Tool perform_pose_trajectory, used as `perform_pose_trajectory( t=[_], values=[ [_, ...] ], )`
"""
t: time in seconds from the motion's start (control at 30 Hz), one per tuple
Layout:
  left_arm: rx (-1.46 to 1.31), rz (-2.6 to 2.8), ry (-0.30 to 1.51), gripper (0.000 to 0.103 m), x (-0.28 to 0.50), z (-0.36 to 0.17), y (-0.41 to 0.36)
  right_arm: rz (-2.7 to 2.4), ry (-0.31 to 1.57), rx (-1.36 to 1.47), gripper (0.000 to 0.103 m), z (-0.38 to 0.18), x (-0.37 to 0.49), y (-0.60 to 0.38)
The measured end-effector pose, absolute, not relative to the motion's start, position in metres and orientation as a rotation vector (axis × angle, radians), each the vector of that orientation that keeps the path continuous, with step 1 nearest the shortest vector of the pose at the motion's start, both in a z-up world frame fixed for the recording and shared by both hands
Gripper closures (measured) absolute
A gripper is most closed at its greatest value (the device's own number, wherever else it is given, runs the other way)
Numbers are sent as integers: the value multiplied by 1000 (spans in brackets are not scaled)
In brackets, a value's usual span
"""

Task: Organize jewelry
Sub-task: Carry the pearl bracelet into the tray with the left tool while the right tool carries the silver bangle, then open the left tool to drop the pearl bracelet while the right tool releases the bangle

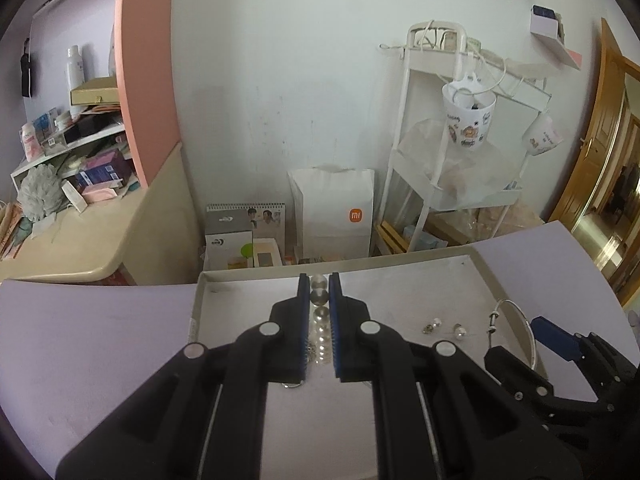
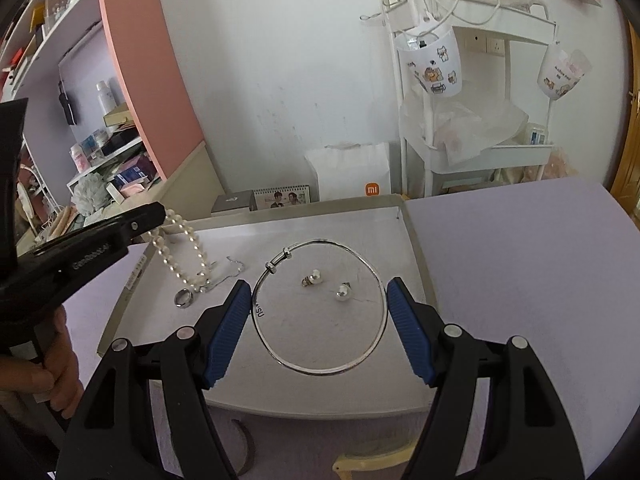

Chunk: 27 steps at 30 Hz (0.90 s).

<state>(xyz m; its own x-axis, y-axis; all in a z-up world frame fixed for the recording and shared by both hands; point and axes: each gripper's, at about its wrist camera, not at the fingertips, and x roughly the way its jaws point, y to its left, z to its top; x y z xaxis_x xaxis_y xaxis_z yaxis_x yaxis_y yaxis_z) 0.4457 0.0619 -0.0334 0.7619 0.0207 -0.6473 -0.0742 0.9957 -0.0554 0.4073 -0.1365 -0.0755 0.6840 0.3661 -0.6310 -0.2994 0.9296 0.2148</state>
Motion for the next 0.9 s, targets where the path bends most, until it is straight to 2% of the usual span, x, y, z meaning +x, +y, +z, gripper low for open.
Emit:
perform_pose_trajectory(
  t=[0.4, 0.53, 0.67, 0.73, 0.9],
  values=[
    [-87, 60, 732, 91, 455, -49, 65, 379, 751, 97, 31, -84, 412, -135],
    [-85, 70, 728, 80, 453, -48, 67, 378, 752, 98, 31, -84, 412, -136],
    [-85, 77, 721, 78, 450, -45, 69, 378, 756, 96, 31, -85, 411, -135],
    [-85, 85, 716, 72, 448, -43, 71, 377, 760, 90, 31, -86, 412, -133],
    [-91, 106, 703, 69, 443, -35, 78, 377, 779, 66, 31, -92, 415, -126]
  ],
)
